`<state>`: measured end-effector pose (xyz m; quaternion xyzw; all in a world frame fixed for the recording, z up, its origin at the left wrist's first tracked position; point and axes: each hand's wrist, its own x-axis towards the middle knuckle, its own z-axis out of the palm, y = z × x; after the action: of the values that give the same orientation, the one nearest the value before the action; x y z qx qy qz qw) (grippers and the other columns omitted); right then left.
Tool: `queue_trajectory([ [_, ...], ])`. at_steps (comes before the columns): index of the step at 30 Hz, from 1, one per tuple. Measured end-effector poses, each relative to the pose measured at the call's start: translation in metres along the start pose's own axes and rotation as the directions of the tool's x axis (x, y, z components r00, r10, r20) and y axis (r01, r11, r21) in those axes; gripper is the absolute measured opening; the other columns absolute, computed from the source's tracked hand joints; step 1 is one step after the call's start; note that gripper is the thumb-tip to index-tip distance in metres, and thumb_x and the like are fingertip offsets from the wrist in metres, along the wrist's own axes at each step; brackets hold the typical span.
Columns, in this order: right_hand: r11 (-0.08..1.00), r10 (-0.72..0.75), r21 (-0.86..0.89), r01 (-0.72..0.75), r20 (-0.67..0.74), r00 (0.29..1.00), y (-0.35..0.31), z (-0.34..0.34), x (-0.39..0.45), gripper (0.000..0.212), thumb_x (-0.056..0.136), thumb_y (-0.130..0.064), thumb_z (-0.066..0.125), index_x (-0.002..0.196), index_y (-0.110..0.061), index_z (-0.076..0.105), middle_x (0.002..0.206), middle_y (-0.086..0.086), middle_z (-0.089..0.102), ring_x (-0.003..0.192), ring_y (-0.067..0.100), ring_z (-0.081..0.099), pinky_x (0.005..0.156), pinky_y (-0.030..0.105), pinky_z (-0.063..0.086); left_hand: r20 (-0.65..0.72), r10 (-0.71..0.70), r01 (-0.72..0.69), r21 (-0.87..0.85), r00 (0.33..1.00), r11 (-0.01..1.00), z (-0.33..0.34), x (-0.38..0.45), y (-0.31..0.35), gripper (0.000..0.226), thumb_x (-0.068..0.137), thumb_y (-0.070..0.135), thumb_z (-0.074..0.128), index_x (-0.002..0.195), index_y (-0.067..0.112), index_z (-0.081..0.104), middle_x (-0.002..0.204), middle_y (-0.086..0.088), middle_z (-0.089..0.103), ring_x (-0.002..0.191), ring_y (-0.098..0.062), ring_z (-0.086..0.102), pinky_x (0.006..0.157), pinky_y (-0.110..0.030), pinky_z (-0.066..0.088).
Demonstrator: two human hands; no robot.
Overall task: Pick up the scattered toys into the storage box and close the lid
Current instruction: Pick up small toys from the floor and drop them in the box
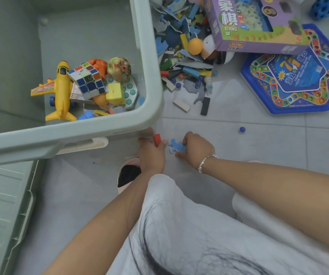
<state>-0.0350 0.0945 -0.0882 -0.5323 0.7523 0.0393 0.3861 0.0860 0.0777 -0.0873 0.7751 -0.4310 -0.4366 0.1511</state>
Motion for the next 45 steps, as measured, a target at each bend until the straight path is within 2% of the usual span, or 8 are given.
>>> queue_trajectory([
  [6, 0.999, 0.033, 0.036, -0.034, 0.005, 0.999, 0.021, -0.017, -0.002, 0.041, 0.079, -0.028, 0.065, 0.108, -0.004, 0.052, 0.109, 0.013, 0.057, 0.098, 0.028, 0.055, 0.074, 0.031, 0.042, 0.043, 0.038, -0.041, 0.053, 0.998, 0.998, 0.000, -0.003, -0.006, 0.027, 0.089, 0.026, 0.061, 0.102, 0.004, 0.055, 0.096, -0.005, 0.057, 0.088, -0.019, 0.052, 0.070, -0.022, 0.031],
  [10, 0.969, 0.041, 0.243, -0.042, 0.007, 0.999, 0.030, -0.034, -0.003, 0.034, 0.077, -0.029, 0.069, 0.096, -0.005, 0.055, 0.089, 0.005, 0.056, 0.081, 0.021, 0.053, 0.060, 0.024, 0.040, 0.139, 0.027, -0.022, -0.038, 0.990, 0.999, 0.006, -0.012, 0.002, 0.021, 0.088, 0.034, 0.061, 0.095, 0.016, 0.051, 0.085, 0.006, 0.056, 0.075, -0.008, 0.050, 0.071, -0.022, 0.035],
  [17, 0.862, 0.098, 0.488, -0.138, 0.107, 0.989, 0.043, -0.064, -0.008, 0.019, 0.075, -0.030, 0.070, 0.068, -0.016, 0.059, 0.070, 0.000, 0.053, 0.066, 0.014, 0.047, 0.060, 0.025, 0.036, 0.452, 0.056, 0.079, -0.275, 0.890, 0.958, 0.014, -0.015, 0.029, 0.033, 0.096, 0.030, 0.047, 0.070, 0.010, 0.043, 0.048, 0.004, 0.037, 0.038, -0.009, 0.032, 0.039, -0.018, 0.026],
  [22, 0.630, 0.072, 0.757, -0.175, 0.167, 0.983, 0.060, -0.079, -0.015, 0.022, 0.077, -0.007, 0.067, 0.065, -0.013, 0.050, 0.067, 0.009, 0.053, 0.071, 0.019, 0.049, 0.056, 0.023, 0.036, 0.552, 0.071, 0.078, -0.242, 0.831, 0.967, 0.023, -0.019, 0.051, 0.035, 0.098, 0.021, 0.033, 0.065, 0.012, 0.033, 0.056, -0.004, 0.036, 0.044, -0.014, 0.035, 0.040, -0.018, 0.022],
  [26, 0.411, -0.005, 0.890, -0.200, 0.221, 0.975, 0.075, -0.085, -0.018, 0.029, 0.080, 0.009, 0.061, 0.078, -0.014, 0.044, 0.045, -0.005, 0.053, 0.056, 0.013, 0.048, 0.045, 0.018, 0.029, 0.617, 0.086, 0.052, -0.202, 0.782, 0.978, 0.031, -0.019, 0.061, 0.031, 0.097, 0.016, 0.027, 0.067, 0.011, 0.035, 0.057, -0.007, 0.036, 0.044, -0.014, 0.035, 0.041, -0.018, 0.022],
  [31, 0.367, -0.083, 0.912, -0.183, 0.228, 0.970, 0.099, -0.095, -0.021, 0.041, 0.090, 0.007, 0.046, 0.120, -0.021, 0.050, 0.067, 0.001, 0.042, 0.060, 0.011, 0.041, 0.055, 0.021, 0.027, 0.649, 0.015, 0.152, -0.199, 0.760, 0.968, 0.040, -0.015, 0.069, 0.019, 0.085, 0.015, 0.032, 0.070, 0.010, 0.042, 0.057, -0.008, 0.041, 0.036, -0.014, 0.043, 0.037, -0.013, 0.024],
  [38, 0.186, -0.051, 0.931, -0.313, 0.328, 0.943, 0.118, -0.100, -0.023, 0.026, 0.092, 0.005, 0.039, 0.096, -0.014, 0.056, 0.082, 0.008, 0.050, 0.058, 0.014, 0.040, 0.046, 0.019, 0.032, 0.657, 0.090, 0.053, -0.195, 0.749, 0.979, 0.048, -0.011, 0.080, 0.032, 0.099, 0.025, 0.039, 0.070, 0.014, 0.046, 0.065, -0.004, 0.054, 0.049, -0.012, 0.055, 0.040, -0.019, 0.034],
  [45, 0.252, 0.034, 0.905, -0.343, 0.346, 0.938, 0.119, -0.107, -0.016, 0.028, 0.091, 0.008, 0.036, 0.093, -0.013, 0.055, 0.076, 0.008, 0.058, 0.063, 0.018, 0.051, 0.045, 0.018, 0.038, 0.625, 0.100, 0.015, -0.177, 0.774, 0.984, 0.061, -0.008, 0.088, 0.020, 0.099, 0.018, 0.040, 0.096, 0.019, 0.060, 0.079, 0.004, 0.055, 0.053, -0.008, 0.052, 0.044, -0.017, 0.035],
])
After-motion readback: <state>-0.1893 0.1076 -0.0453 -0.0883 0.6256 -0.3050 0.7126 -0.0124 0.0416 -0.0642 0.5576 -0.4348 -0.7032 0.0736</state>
